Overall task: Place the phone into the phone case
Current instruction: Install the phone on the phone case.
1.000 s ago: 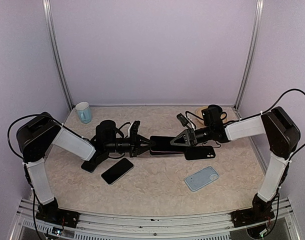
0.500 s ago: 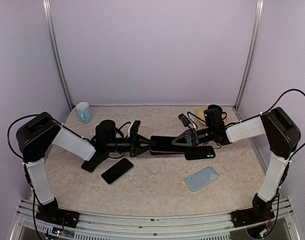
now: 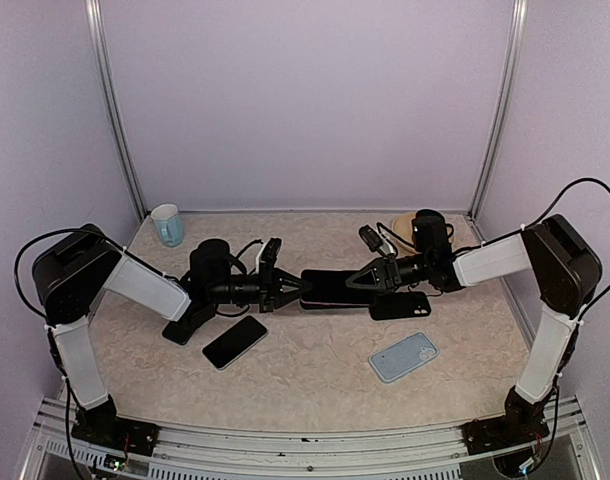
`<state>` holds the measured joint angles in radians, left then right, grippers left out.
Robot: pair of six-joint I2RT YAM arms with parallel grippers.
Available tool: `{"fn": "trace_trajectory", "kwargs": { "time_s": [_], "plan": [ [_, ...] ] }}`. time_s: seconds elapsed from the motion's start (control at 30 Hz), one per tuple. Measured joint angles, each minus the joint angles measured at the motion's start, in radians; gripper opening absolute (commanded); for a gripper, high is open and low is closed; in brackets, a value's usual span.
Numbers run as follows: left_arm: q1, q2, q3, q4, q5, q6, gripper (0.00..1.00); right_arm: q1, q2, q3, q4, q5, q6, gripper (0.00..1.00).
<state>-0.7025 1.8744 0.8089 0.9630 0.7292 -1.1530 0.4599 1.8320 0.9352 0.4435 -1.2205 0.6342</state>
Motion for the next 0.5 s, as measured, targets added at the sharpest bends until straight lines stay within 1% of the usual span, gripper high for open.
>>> {"fn": "trace_trajectory", "kwargs": {
  "time_s": [0.07, 0.2, 0.37, 0.5],
  "plan": [
    [0.0, 0.0, 0.0, 0.001, 0.002, 0.006, 0.0, 0.0, 0.0, 0.0, 0.004, -0.008, 0.011, 0.01],
    [0.0, 0.0, 0.0, 0.002, 0.004, 0.01, 0.01, 0.0, 0.0, 0.0, 0.004, -0.014, 0.019, 0.0],
    [0.0, 0.0, 0.0, 0.001, 0.005, 0.015, 0.1, 0.0, 0.0, 0.0, 0.004, -0.017, 0.026, 0.0],
    [0.0, 0.0, 0.0, -0.008, -0.004, 0.01, 0.22, 0.0, 0.0, 0.0, 0.01, -0.019, 0.023, 0.0]
  ]
}}
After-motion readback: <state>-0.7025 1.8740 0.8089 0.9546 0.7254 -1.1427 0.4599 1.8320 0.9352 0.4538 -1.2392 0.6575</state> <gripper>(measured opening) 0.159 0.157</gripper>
